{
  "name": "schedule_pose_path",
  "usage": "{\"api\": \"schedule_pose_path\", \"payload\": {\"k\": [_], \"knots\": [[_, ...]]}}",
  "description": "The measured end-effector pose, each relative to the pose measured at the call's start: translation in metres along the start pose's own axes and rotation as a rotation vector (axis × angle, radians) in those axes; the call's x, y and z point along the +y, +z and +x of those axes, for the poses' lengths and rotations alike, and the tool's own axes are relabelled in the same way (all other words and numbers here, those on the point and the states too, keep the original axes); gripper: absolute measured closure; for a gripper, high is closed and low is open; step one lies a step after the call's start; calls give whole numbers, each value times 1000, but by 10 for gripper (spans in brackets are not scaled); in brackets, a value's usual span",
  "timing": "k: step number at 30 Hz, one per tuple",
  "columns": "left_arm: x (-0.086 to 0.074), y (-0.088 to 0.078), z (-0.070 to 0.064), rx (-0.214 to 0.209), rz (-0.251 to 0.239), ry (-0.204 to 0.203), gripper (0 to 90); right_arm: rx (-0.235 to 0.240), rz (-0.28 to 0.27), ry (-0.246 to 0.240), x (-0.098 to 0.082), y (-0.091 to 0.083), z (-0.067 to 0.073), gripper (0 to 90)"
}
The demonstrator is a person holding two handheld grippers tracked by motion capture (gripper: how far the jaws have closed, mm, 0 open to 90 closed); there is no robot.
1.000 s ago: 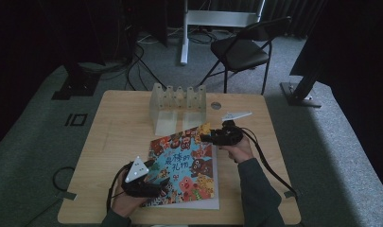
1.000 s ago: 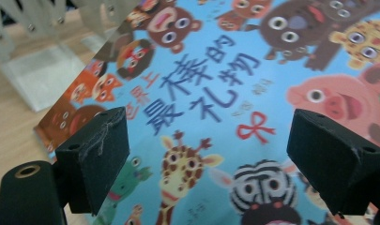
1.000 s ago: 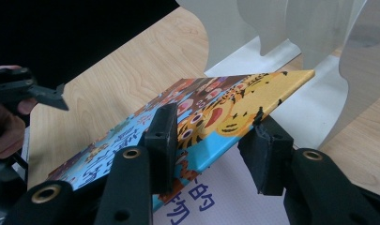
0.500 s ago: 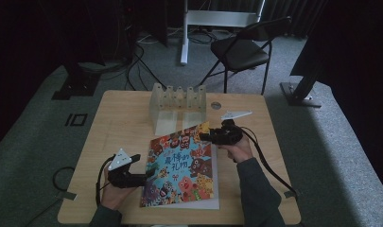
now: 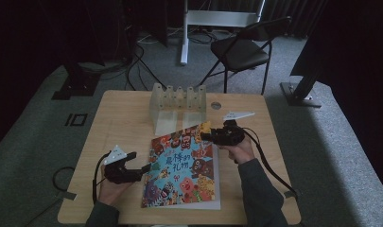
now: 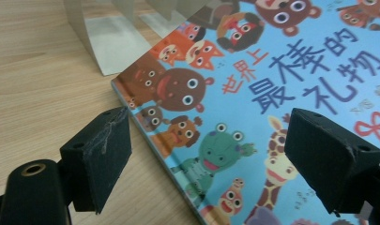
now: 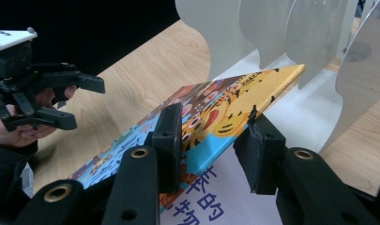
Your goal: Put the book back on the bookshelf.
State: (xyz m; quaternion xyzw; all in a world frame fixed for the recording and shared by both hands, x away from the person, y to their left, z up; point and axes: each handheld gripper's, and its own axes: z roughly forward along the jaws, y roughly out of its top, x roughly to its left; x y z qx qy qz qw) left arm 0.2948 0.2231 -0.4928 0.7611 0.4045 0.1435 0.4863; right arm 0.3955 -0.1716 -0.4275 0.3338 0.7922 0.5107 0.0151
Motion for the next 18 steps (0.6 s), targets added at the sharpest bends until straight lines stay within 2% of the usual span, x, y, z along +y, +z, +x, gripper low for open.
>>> {"api": "schedule_pose_path", "payload": {"k": [12, 18], "knots": [[4, -2, 3, -5, 1, 8, 153, 5, -63, -19, 4, -20, 9, 679], [7, -1, 4, -9, 6, 11, 152, 24, -80, -14, 5, -27, 11, 703]]}}
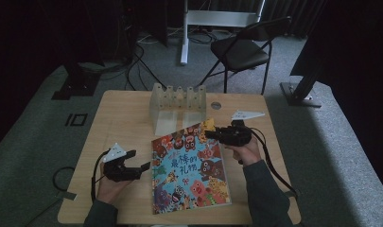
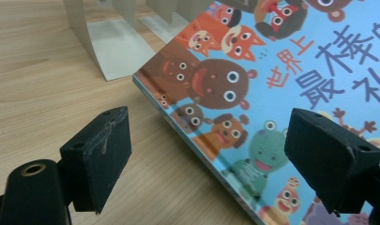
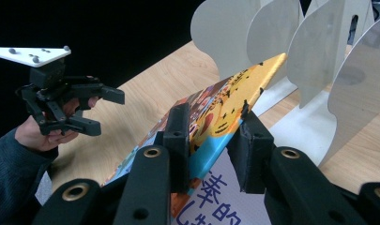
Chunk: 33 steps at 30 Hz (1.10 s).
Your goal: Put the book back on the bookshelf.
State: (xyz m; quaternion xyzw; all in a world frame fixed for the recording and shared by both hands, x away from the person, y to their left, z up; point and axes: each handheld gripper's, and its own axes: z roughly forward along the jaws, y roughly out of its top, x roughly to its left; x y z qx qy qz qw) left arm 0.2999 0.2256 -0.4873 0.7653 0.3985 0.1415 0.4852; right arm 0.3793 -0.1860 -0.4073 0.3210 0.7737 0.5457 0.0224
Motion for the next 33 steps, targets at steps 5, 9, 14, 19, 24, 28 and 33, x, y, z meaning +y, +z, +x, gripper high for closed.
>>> {"api": "schedule_pose_path", "payload": {"k": [5, 9, 14, 19, 24, 28, 33], "knots": [[0, 2, 3, -15, 5, -10, 152, -1, -8, 1, 1, -4, 1, 711], [0, 7, 8, -35, 6, -29, 152, -2, -22, 0, 1, -8, 4, 723], [1, 13, 10, -46, 13, -40, 162, -1, -36, 4, 2, -12, 4, 734], [0, 17, 12, -57, 15, -48, 162, -2, -48, 3, 2, -14, 5, 740], [2, 27, 17, -99, 25, -58, 175, 6, -74, 9, 3, -19, 7, 754], [8, 35, 15, -118, 28, -43, 174, 20, -97, 14, 4, -23, 7, 769], [9, 48, 11, -132, 37, -35, 186, 35, -138, 39, 3, -27, 5, 788]]}}
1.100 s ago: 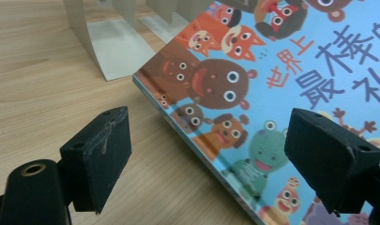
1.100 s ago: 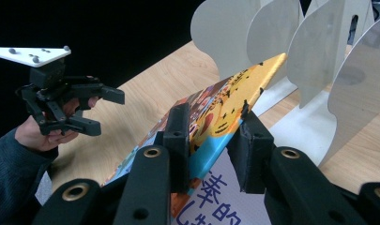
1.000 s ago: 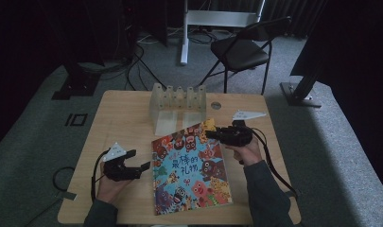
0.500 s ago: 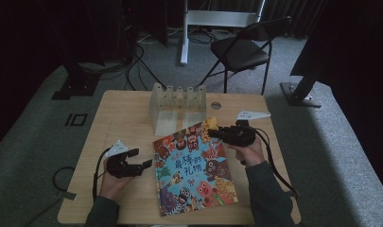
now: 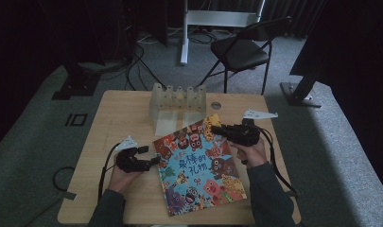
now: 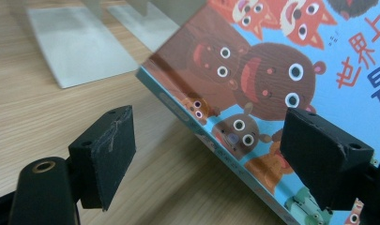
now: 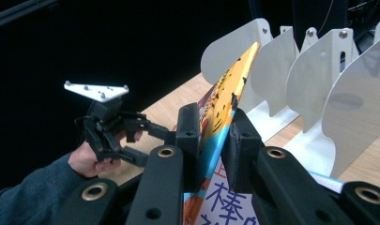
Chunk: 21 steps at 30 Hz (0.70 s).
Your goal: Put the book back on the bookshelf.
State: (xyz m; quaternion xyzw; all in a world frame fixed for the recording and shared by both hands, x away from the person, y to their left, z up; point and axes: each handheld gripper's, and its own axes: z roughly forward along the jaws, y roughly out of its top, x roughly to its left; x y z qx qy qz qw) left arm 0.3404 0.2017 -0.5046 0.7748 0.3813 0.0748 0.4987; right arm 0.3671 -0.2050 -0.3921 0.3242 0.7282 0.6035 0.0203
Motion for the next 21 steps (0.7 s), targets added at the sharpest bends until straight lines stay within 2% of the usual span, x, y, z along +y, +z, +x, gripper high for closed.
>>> {"api": "schedule_pose_path", "payload": {"k": [7, 10, 11, 12, 13, 17, 21], "knots": [[2, 11, 0, -54, -2, -2, 185, 14, -18, 9, -2, -5, -3, 793], [5, 16, 4, -112, -11, -12, 185, 16, -19, 10, -2, -5, -3, 793], [5, 16, 4, -112, -11, -12, 180, 17, -19, 8, -2, -5, -3, 793], [6, 19, 6, -149, -17, -25, 179, 19, -19, 4, -2, -5, -3, 793], [6, 21, 7, -161, -17, -30, 169, 21, -20, 2, -2, -6, -3, 793], [7, 24, 8, -201, -30, -49, 159, 25, -24, -4, -2, -6, -2, 793], [9, 26, 10, -220, -24, -46, 152, 27, -25, -10, -1, -7, -2, 793]]}}
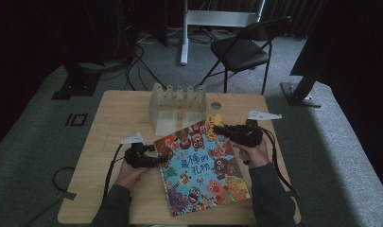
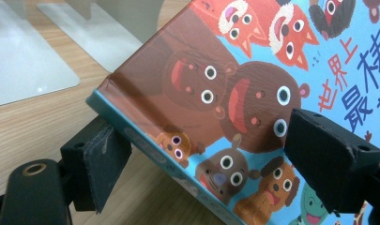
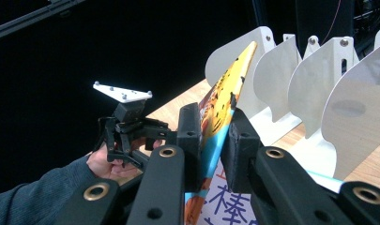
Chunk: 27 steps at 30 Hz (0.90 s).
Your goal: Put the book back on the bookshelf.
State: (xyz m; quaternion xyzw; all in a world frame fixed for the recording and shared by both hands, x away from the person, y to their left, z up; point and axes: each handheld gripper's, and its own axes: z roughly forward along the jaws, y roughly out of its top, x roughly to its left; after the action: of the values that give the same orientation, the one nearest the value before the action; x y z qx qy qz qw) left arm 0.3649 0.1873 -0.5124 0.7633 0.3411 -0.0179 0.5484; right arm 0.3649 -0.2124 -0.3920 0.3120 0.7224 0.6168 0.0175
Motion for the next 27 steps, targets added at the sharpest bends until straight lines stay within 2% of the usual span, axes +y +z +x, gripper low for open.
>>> {"api": "schedule_pose_path", "payload": {"k": [3, 5, 6, 9, 14, 17, 24, 25, 26, 27], "knots": [[3, 2, 3, -31, 13, -9, 151, 13, -7, 13, 0, 0, 0, 793], [4, 2, 4, -39, 10, -16, 152, 12, -5, 5, 1, 0, 1, 793], [3, 3, 6, -59, 6, -38, 154, 14, -5, 5, 1, 0, 0, 793], [4, 3, 7, -87, 19, -56, 178, 19, 1, 6, 2, 1, -1, 788], [8, 0, 8, -99, 38, -51, 248, 28, 9, -11, 1, -1, -3, 779], [10, -3, 8, -110, 25, -58, 296, 22, 27, -34, 1, -5, -4, 768], [18, -7, 5, -111, 42, -40, 365, 43, 74, -68, 2, -11, -8, 748], [19, -8, 4, -115, 41, -37, 376, 23, 103, -103, 3, -13, -7, 721], [19, -8, 4, -115, 41, -37, 387, 23, 103, -103, 3, -13, -7, 721], [20, -10, 4, -117, 42, -34, 398, -1, 128, -126, 3, -15, -5, 702]]}}
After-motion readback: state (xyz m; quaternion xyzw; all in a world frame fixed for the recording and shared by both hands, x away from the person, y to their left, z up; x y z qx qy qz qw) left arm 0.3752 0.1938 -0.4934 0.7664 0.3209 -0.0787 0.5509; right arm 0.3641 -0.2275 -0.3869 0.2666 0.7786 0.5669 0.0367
